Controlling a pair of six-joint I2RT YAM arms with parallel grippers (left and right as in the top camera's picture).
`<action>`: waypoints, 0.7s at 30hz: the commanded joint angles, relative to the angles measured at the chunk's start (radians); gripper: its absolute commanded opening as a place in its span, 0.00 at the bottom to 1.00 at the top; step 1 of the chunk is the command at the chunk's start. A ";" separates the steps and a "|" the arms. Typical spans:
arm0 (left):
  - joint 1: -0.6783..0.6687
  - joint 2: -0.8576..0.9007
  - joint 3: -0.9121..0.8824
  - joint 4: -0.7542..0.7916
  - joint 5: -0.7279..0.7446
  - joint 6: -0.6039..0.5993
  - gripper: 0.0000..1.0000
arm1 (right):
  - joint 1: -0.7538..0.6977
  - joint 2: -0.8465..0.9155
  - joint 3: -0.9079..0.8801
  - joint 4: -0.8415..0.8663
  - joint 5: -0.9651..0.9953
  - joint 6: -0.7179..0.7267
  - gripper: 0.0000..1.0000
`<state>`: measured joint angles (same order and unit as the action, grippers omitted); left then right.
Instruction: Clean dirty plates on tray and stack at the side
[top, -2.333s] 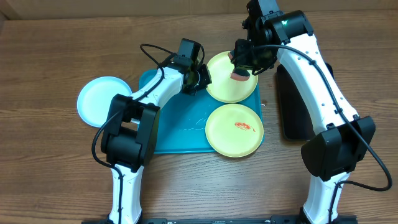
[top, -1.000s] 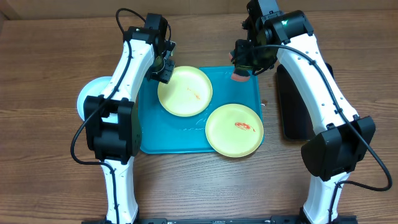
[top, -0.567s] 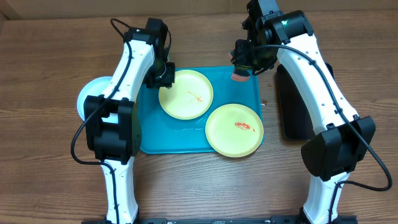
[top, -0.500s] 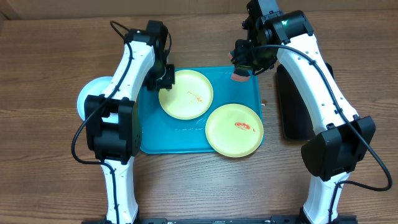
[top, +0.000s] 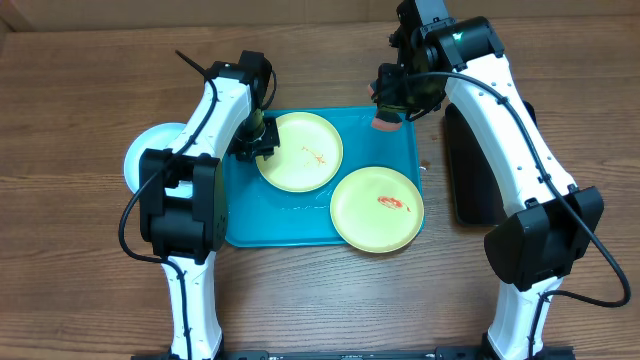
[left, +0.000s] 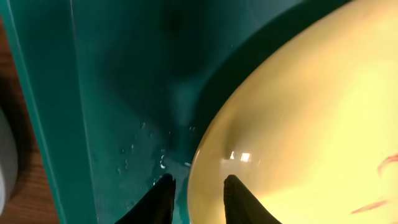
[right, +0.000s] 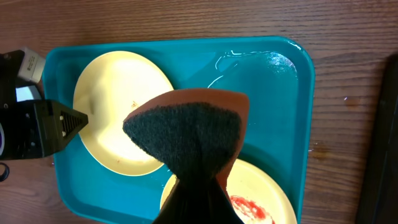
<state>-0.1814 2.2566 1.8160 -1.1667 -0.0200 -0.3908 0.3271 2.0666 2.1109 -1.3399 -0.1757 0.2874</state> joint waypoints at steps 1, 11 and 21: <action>0.004 0.006 -0.027 0.037 -0.014 -0.017 0.28 | -0.002 -0.009 0.009 0.003 0.002 -0.004 0.04; 0.004 0.006 -0.143 0.149 -0.013 -0.018 0.04 | 0.001 -0.007 0.009 0.006 -0.002 -0.003 0.04; 0.005 0.006 -0.144 0.154 0.048 -0.015 0.04 | 0.078 0.072 -0.018 0.112 -0.010 0.001 0.04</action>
<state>-0.1783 2.2272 1.7134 -1.0210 -0.0040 -0.3908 0.3691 2.1033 2.1086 -1.2560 -0.1761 0.2874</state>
